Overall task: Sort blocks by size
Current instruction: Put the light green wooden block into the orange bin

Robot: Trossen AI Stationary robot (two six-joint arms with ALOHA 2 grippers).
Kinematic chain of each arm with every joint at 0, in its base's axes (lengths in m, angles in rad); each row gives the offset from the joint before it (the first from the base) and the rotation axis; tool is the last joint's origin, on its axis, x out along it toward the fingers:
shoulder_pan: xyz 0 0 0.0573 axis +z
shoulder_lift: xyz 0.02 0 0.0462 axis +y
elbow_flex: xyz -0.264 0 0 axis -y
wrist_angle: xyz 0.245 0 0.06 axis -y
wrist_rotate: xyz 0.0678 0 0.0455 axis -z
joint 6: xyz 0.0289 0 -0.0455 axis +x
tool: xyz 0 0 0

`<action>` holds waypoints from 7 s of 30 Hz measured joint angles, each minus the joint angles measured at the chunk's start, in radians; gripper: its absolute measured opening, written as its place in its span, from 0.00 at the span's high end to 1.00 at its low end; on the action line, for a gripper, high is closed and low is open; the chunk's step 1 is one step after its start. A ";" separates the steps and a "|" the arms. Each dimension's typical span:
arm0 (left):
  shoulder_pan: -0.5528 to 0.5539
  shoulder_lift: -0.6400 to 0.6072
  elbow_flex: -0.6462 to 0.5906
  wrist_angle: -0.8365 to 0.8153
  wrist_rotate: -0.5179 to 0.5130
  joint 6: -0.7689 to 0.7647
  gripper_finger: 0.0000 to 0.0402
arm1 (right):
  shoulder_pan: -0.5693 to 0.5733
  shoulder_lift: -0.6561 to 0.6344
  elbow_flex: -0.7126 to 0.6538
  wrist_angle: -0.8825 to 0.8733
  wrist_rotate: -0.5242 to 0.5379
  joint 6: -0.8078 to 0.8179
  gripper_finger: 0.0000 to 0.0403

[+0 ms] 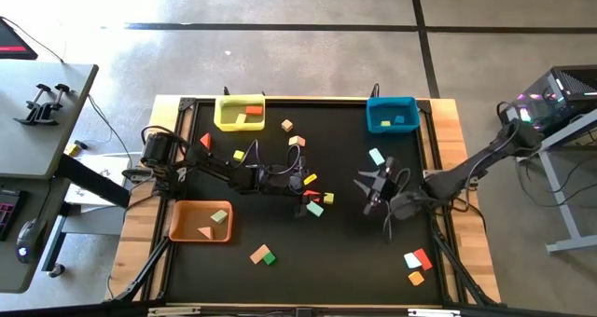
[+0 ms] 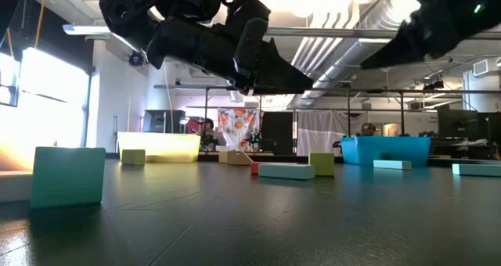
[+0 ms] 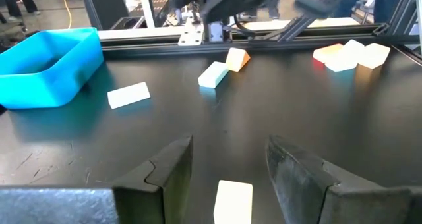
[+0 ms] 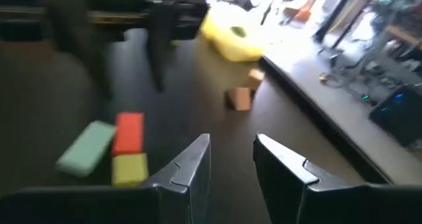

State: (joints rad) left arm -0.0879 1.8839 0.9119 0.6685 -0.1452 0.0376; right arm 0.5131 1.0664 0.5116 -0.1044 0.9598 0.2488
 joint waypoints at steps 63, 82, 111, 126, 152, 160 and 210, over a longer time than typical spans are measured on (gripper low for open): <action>-0.091 0.003 0.000 -0.020 0.005 0.045 0.55 | 0.216 0.348 0.291 -0.683 -1.443 1.392 0.42; -0.091 0.018 0.001 -0.012 0.005 0.045 0.55 | 0.269 0.451 0.290 -0.630 -1.462 1.459 0.42; -0.090 0.018 0.000 -0.012 0.004 0.042 0.55 | 0.273 0.583 0.290 -0.503 -1.483 1.350 0.43; -0.091 0.018 0.000 -0.013 0.004 0.042 0.55 | 0.316 0.576 0.295 -0.452 -1.335 1.194 0.68; -0.190 0.018 0.005 0.083 -0.100 0.565 0.55 | 0.243 0.506 -0.038 0.485 0.009 0.470 0.68; -0.210 0.018 0.135 -0.080 -0.130 0.882 0.55 | -0.018 0.505 -0.249 1.285 -0.431 -0.019 0.68; -0.246 0.018 0.223 -0.283 -0.425 0.852 0.61 | -0.272 0.504 -0.149 1.276 -0.891 -0.077 0.51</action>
State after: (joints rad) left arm -0.3340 1.9018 1.1351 0.3853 -0.5700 0.8898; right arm 0.2411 1.5707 0.3626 1.1711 0.0691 0.1715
